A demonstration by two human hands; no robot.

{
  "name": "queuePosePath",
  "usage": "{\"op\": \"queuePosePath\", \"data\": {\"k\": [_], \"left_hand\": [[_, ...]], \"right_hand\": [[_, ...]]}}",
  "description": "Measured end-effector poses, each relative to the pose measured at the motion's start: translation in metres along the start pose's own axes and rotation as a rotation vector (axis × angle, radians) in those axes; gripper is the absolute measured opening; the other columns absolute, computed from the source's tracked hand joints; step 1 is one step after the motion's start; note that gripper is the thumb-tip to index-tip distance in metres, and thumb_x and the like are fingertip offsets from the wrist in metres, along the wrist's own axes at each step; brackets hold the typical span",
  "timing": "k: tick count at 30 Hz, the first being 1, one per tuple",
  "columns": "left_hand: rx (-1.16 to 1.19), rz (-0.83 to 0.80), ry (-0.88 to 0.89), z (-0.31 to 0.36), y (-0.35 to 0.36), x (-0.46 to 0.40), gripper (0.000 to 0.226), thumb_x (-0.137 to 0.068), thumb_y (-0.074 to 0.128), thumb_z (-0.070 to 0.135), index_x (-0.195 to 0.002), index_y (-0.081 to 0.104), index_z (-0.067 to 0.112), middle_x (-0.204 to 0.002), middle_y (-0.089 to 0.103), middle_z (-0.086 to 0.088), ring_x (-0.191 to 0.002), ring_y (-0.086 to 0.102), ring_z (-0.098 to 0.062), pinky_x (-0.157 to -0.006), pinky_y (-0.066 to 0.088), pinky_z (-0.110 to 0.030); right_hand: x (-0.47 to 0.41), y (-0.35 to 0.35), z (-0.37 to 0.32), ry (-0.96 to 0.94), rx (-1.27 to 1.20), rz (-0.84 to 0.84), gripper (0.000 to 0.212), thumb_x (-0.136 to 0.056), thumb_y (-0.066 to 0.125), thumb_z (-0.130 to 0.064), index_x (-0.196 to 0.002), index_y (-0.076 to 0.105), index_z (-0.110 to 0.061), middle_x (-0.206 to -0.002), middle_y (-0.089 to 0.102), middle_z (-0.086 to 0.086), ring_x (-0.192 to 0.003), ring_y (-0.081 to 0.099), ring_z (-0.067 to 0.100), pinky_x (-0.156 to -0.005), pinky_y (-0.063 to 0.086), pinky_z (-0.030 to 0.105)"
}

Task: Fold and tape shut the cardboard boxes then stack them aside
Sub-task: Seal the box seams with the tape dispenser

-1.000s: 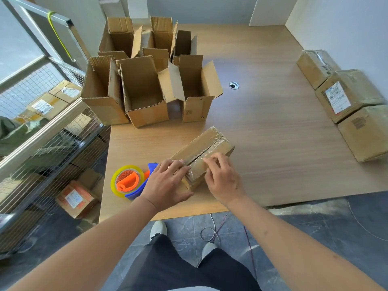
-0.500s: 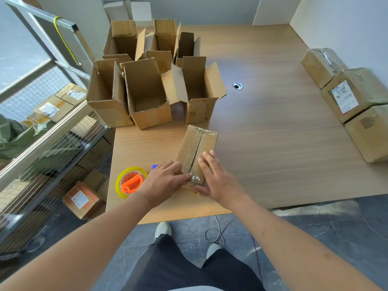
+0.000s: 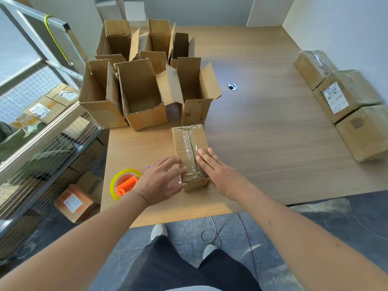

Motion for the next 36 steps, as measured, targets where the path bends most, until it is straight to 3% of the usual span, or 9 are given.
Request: {"op": "queuePosePath", "data": {"k": [4,9,14,18,23,27,30,32,36], "left_hand": [[0.039,0.0,-0.014,-0.004,0.007,0.002,0.047,-0.094,0.065,0.05,-0.121,0.075,0.013,-0.136,0.063,-0.007,-0.133,0.057,-0.025,-0.108,0.051,-0.044],[0.082,0.077,-0.008,-0.002,0.019,0.008,0.046,-0.094,0.066,0.041,-0.12,0.075,0.005,-0.132,0.066,-0.013,-0.134,0.057,-0.026,-0.111,0.048,-0.046],[0.09,0.032,0.006,-0.007,0.015,0.007,0.044,-0.095,0.069,0.039,-0.125,0.072,0.007,-0.133,0.065,-0.011,-0.138,0.053,-0.026,-0.116,0.043,-0.044],[0.082,-0.053,0.03,-0.007,0.009,0.002,0.051,-0.087,0.082,0.03,-0.133,0.068,0.012,-0.138,0.061,-0.008,-0.142,0.048,-0.025,-0.119,0.038,-0.043],[0.055,-0.11,0.079,-0.01,-0.001,-0.001,0.059,-0.079,0.084,0.012,-0.135,0.066,0.014,-0.139,0.061,-0.007,-0.14,0.05,-0.027,-0.119,0.037,-0.043],[0.052,-0.115,0.072,-0.009,-0.004,-0.006,0.049,-0.083,0.082,0.01,-0.13,0.07,0.015,-0.134,0.064,-0.006,-0.136,0.054,-0.027,-0.117,0.04,-0.042],[0.075,-0.091,0.045,-0.008,0.0,-0.01,0.035,-0.088,0.079,0.011,-0.122,0.074,0.014,-0.127,0.067,-0.007,-0.131,0.059,-0.028,-0.109,0.049,-0.043],[0.085,-0.071,0.028,-0.007,0.001,-0.011,0.029,-0.09,0.078,0.013,-0.119,0.076,0.015,-0.124,0.069,-0.007,-0.127,0.062,-0.031,-0.102,0.055,-0.045],[0.095,-0.041,0.003,-0.003,-0.002,-0.012,0.026,-0.088,0.08,0.016,-0.114,0.077,0.017,-0.119,0.069,-0.005,-0.117,0.066,-0.031,-0.086,0.061,-0.044]], "right_hand": [[-0.001,-0.012,-0.003,0.041,-0.09,-0.052,0.087,-0.099,0.055,-0.003,-0.163,0.0,-0.024,-0.168,-0.022,-0.017,-0.155,-0.02,0.011,-0.113,0.045,0.047],[-0.001,-0.019,-0.025,0.142,-0.156,-0.025,0.091,-0.094,0.063,-0.054,-0.163,0.017,-0.016,-0.172,-0.003,-0.008,-0.157,-0.012,0.014,-0.115,0.04,0.044],[-0.008,-0.011,-0.03,0.168,-0.111,0.124,0.078,-0.078,0.085,-0.024,-0.146,0.052,-0.006,-0.16,0.042,0.008,-0.152,0.03,0.033,-0.104,0.053,0.048],[-0.013,-0.017,-0.025,0.163,-0.109,0.058,0.08,-0.088,0.078,-0.025,-0.156,0.037,-0.012,-0.169,0.024,0.001,-0.158,0.011,0.026,-0.12,0.036,0.045],[-0.017,-0.035,-0.038,0.215,-0.047,-0.109,0.119,-0.072,0.066,-0.078,-0.159,0.023,-0.009,-0.171,0.006,0.003,-0.159,0.0,0.029,-0.128,0.012,0.049],[-0.02,-0.028,-0.049,0.269,-0.034,-0.064,0.099,-0.085,0.07,-0.057,-0.155,0.026,-0.005,-0.17,0.01,0.01,-0.158,0.0,0.036,-0.123,0.03,0.049],[-0.018,-0.018,-0.05,0.283,0.008,-0.042,0.093,-0.079,0.081,-0.049,-0.148,0.041,-0.001,-0.165,0.027,0.015,-0.156,0.013,0.041,-0.096,0.057,0.053],[-0.018,-0.013,-0.048,0.284,0.057,-0.01,0.096,-0.075,0.083,-0.054,-0.145,0.045,0.0,-0.163,0.034,0.017,-0.153,0.02,0.043,-0.093,0.058,0.053],[-0.018,-0.017,-0.051,0.275,0.078,-0.13,0.119,-0.082,0.045,-0.087,-0.16,0.012,-0.003,-0.171,-0.005,0.011,-0.156,-0.014,0.04,-0.125,0.008,0.061]]}}
Point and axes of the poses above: each hand's wrist, its own x-axis away from the middle knuckle, its own y-axis out of the palm, z = x × y, the point moved 1 cm from there along -x, towards the middle knuckle
